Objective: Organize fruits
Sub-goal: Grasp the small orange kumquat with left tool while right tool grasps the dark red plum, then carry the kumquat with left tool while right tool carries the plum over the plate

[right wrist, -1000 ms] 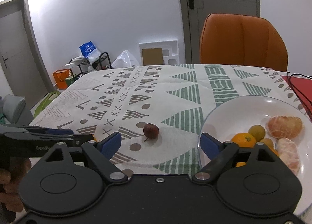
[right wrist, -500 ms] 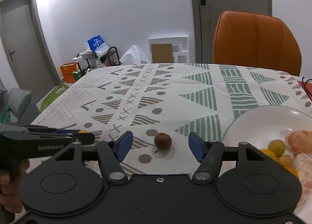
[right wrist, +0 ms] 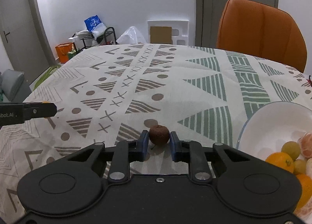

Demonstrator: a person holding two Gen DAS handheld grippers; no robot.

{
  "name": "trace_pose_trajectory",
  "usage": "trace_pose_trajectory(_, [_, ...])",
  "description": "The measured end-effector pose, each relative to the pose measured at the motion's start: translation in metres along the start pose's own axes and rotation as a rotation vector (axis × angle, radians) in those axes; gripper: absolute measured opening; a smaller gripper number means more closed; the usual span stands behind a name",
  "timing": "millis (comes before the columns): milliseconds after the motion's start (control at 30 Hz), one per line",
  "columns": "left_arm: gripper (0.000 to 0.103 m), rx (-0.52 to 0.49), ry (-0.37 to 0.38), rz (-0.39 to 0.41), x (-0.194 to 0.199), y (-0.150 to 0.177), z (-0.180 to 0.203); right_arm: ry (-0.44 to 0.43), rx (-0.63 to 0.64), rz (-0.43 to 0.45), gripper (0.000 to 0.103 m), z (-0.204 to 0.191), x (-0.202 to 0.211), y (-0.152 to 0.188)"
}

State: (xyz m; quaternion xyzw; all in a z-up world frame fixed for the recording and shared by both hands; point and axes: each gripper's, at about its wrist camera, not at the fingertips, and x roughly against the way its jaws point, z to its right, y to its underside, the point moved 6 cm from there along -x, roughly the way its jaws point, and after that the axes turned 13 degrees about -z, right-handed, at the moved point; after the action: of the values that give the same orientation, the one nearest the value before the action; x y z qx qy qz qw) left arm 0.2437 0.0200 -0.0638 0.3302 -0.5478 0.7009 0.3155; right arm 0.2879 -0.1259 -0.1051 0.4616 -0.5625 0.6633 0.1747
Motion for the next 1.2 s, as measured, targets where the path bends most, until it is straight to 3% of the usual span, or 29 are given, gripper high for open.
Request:
trace_pose_trajectory(600, [0.023, -0.076, 0.033, 0.017, 0.003, 0.003, 0.049, -0.028, -0.04, 0.125, 0.021, 0.027, 0.056, 0.008])
trace_pose_trajectory(967, [0.023, -0.138, 0.041, 0.033, 0.008, 0.007, 0.093, -0.026, -0.104, 0.189, 0.021, 0.064, 0.088, 0.026])
trace_pose_trajectory(1200, [0.023, -0.179, 0.088, 0.035, 0.009, 0.015, 0.125, 0.016, -0.153, 0.212, 0.021, 0.095, 0.107, 0.04])
